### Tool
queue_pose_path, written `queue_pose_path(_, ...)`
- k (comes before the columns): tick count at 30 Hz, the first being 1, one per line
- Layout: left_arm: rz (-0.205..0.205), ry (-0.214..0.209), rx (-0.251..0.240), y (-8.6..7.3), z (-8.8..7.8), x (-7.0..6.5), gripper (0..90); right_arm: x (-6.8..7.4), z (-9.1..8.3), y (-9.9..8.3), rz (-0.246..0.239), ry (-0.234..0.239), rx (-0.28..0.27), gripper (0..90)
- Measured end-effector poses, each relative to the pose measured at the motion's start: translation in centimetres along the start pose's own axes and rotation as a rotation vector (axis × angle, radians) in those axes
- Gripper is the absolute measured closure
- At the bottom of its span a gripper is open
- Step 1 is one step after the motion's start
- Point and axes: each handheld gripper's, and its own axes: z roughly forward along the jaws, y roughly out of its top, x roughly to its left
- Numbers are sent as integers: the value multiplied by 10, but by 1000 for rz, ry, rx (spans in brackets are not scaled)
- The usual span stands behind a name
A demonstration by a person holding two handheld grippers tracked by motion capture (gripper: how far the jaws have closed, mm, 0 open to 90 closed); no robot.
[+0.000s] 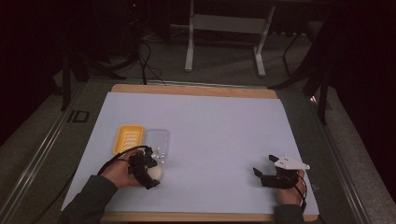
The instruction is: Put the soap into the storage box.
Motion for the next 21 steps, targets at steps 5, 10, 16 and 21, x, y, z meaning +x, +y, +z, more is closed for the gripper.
queue_pose_path(5, 24, -2, 39, 5, -1, -1, 236, 0, 0, 0, 0, 0, 1, 147)
queue_pose_path(10, 43, 0, 84, 11, -1, -1, 239, 0, 0, 0, 0, 1, 1, 147)
queue_pose_path(16, 55, -5, 138, 16, 0, -1, 239, 0, 0, 0, 0, 1, 0, 147)
queue_pose_path(21, 66, -8, 179, 21, 1, -1, 242, 0, 0, 0, 0, 1, 0, 147)
